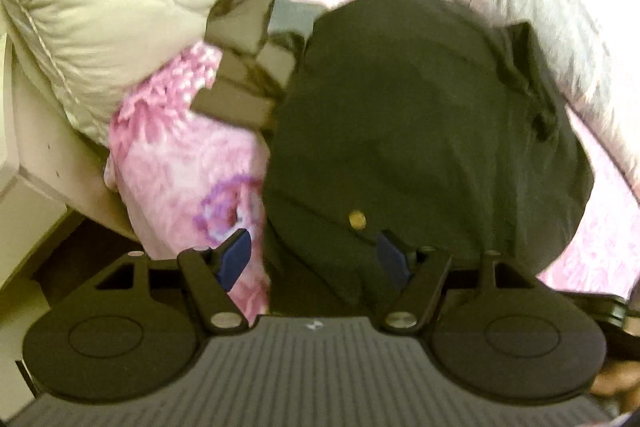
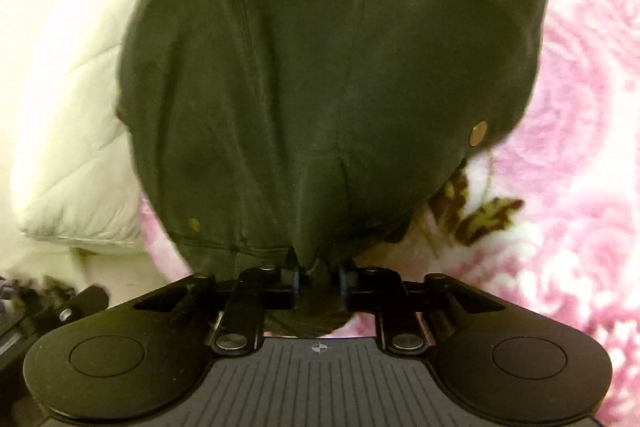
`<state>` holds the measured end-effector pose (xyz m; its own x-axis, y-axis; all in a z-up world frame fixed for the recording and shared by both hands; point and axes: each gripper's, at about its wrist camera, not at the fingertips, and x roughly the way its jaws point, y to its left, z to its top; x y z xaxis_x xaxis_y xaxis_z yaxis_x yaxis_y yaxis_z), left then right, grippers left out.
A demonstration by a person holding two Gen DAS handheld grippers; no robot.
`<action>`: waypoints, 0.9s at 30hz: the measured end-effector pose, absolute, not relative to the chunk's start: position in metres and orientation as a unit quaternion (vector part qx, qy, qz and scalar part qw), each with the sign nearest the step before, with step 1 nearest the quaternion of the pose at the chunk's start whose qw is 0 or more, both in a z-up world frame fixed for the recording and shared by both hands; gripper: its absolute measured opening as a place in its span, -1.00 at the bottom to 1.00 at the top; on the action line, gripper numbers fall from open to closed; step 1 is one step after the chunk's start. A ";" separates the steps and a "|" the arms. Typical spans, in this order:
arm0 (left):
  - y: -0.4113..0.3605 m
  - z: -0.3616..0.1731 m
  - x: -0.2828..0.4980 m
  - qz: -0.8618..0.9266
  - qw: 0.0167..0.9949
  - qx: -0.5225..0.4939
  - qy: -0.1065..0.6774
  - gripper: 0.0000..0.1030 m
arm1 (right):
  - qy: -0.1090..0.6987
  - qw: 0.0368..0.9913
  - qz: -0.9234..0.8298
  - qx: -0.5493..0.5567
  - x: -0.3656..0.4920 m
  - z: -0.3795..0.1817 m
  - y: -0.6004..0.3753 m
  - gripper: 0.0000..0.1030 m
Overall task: Fold clothes
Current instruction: 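Reach the right tool into the black trousers pile and close on the fabric, then lift and shake out the black trousers with the right tool, laying them flat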
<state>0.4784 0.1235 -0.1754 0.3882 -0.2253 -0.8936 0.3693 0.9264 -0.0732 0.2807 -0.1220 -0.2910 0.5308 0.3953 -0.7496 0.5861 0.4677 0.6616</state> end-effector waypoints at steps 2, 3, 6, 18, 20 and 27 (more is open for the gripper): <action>0.123 -0.159 0.481 -0.181 0.839 0.065 0.508 0.29 | 0.448 0.717 -0.041 0.532 0.270 -0.265 -0.135 -0.85; 0.122 -0.152 0.483 -0.182 0.843 0.063 0.502 0.29 | 0.433 0.720 -0.032 0.541 0.265 -0.252 -0.141 -0.86; 0.122 -0.123 0.487 -0.184 0.858 0.048 0.477 0.29 | 0.370 0.729 -0.006 0.576 0.251 -0.213 -0.162 -0.87; 0.070 -0.033 0.448 -0.234 0.893 0.034 0.382 0.29 | 0.066 0.730 0.000 0.680 0.147 -0.073 -0.267 -0.88; 0.048 -0.027 0.430 -0.259 0.888 0.040 0.377 0.29 | 0.011 0.724 0.002 0.689 0.115 -0.049 -0.285 -0.88; -0.041 -0.017 0.342 -0.358 0.859 0.061 0.362 0.29 | -0.140 0.730 -0.021 0.668 -0.029 0.043 -0.337 -0.88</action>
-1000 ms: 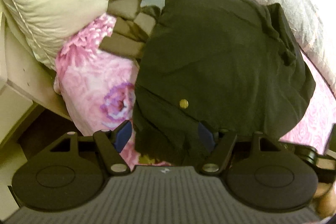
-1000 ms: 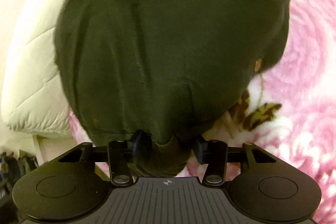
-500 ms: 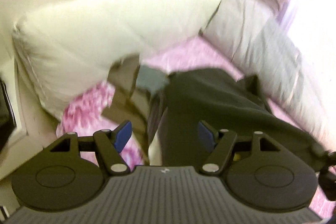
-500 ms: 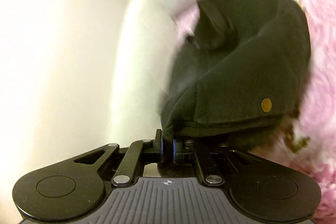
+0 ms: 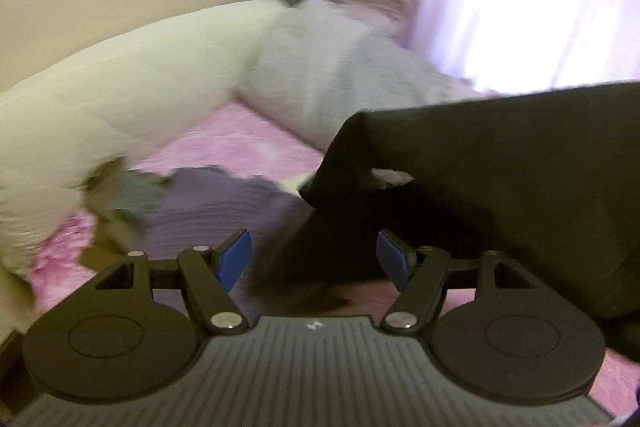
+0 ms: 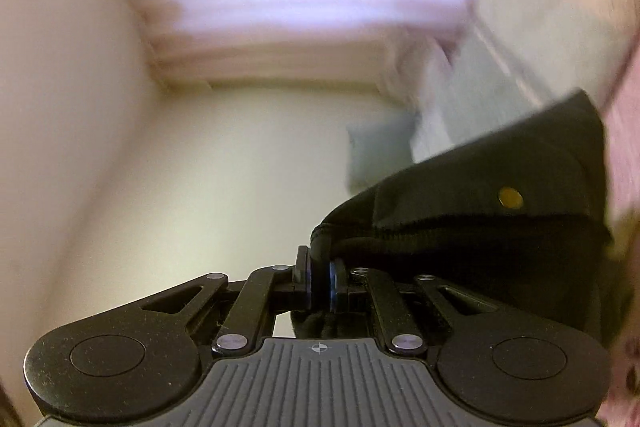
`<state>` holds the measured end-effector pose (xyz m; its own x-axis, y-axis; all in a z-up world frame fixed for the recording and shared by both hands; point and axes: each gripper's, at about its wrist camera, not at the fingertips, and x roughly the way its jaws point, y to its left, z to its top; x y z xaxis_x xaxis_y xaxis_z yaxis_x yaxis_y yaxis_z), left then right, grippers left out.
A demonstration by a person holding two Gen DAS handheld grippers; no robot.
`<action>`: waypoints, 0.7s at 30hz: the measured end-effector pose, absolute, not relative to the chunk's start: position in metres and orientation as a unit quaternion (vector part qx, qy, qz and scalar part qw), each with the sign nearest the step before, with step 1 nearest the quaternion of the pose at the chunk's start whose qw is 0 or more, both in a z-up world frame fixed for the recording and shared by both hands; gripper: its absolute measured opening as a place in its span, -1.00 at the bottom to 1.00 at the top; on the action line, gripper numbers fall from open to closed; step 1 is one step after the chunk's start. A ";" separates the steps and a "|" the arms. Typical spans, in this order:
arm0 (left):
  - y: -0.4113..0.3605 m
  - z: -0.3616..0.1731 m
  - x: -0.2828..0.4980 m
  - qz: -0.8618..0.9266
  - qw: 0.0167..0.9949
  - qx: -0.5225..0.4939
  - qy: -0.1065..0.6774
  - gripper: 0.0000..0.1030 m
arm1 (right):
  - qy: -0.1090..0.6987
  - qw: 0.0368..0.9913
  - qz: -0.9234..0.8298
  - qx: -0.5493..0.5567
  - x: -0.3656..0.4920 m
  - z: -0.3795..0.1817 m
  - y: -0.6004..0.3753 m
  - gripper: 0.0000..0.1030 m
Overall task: Fold clothes
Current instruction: 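Lift and shake out the black trousers with the right tool, laying them flat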
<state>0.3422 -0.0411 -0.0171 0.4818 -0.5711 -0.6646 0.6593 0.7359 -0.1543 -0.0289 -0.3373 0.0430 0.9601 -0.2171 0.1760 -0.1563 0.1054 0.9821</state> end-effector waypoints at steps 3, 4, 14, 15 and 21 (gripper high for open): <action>-0.080 -0.017 0.293 -0.402 0.840 0.072 0.357 0.29 | -0.169 0.722 -0.103 0.663 -0.104 0.063 -0.345 -0.88; -0.094 -0.018 0.276 -0.418 0.831 0.079 0.358 0.29 | -0.170 0.717 -0.148 0.659 -0.130 0.067 -0.347 -0.85; -0.184 -0.064 0.099 -0.513 0.730 0.213 0.399 0.29 | 0.105 0.669 -0.497 0.542 -0.287 0.021 -0.374 0.52; -0.190 -0.069 0.086 -0.512 0.722 0.228 0.405 0.29 | 0.145 0.672 -0.503 0.525 -0.290 0.014 -0.371 0.52; -0.189 -0.083 0.034 -0.513 0.690 0.286 0.423 0.29 | 0.308 0.682 -0.516 0.417 -0.292 -0.060 -0.294 0.52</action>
